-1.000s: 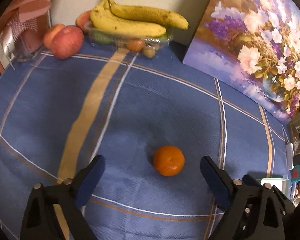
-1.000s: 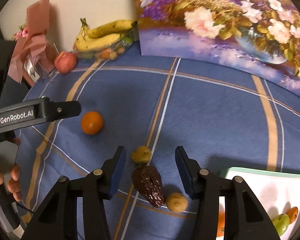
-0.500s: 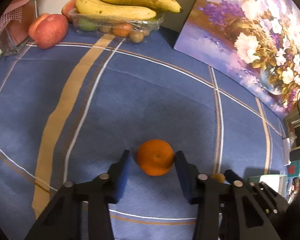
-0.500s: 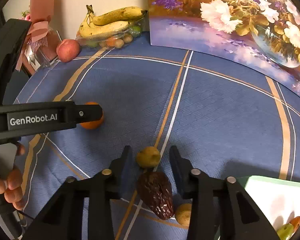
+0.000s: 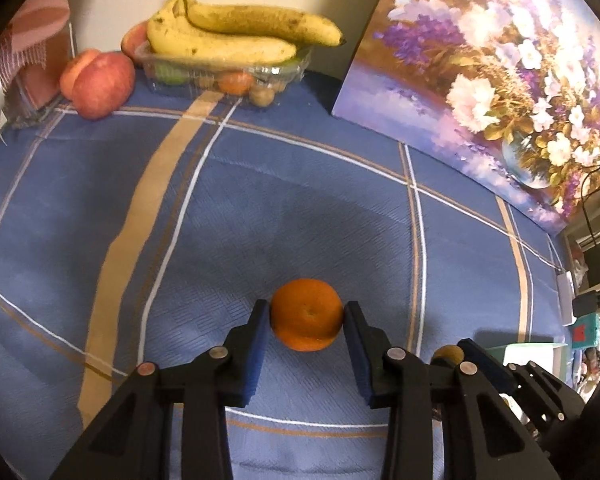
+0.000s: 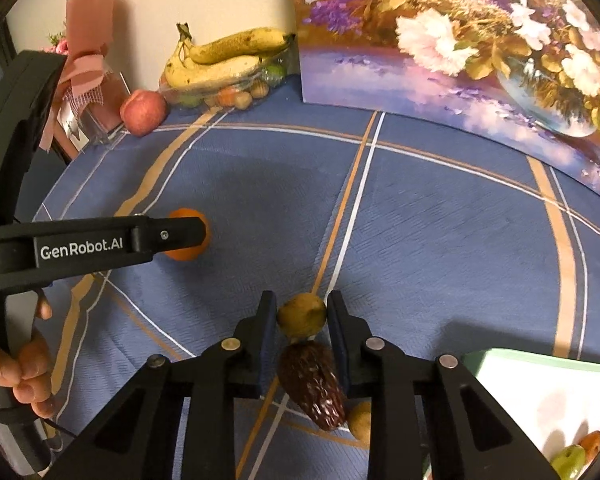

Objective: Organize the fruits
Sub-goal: 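Grasp the orange with the left tool while the right tool grasps a small tan fruit, then carry the orange and small tan fruit over the white tray with both tools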

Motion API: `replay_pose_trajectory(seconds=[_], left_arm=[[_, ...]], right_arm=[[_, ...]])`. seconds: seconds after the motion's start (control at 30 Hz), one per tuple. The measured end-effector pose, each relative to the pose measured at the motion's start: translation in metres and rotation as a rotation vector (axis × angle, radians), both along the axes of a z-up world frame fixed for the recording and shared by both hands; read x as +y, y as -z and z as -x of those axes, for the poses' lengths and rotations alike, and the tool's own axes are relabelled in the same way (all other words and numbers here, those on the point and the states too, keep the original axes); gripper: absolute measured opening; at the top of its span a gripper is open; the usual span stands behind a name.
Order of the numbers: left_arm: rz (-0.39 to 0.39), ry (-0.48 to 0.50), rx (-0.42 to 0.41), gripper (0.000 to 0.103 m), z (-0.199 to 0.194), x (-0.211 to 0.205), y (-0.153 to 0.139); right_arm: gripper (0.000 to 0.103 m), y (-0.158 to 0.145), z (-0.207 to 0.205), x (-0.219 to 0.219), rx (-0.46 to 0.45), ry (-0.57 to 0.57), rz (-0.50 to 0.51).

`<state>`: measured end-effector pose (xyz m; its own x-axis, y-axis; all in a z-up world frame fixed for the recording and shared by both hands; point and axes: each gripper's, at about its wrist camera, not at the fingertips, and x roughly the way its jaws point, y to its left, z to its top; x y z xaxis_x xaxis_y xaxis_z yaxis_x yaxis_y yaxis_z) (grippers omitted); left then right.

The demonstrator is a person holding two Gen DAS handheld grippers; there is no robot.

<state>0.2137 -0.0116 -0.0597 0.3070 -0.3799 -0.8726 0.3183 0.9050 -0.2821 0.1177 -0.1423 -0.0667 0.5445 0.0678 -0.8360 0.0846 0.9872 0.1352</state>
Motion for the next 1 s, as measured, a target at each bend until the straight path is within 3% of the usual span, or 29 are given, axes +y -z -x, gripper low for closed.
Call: replay_pose_trajectory(seconds=[0.43, 0.77, 1.0], left_arm=[[0.04, -0.003, -0.048, 0.04, 0.041, 0.0, -0.049], [0.013, 0.036, -0.065, 0.04, 0.093, -0.002, -0.065], [-0.019, 0.086, -0.122, 0.04, 0.135, -0.009, -0.079]], right_arm=[[0.027, -0.046, 0.034, -0.015, -0.042, 0.065, -0.024], [0.027, -0.072, 0.088, -0.024, -0.066, 0.109, -0.019], [0.027, -0.078, 0.129, -0.03, -0.06, 0.143, -0.024]])
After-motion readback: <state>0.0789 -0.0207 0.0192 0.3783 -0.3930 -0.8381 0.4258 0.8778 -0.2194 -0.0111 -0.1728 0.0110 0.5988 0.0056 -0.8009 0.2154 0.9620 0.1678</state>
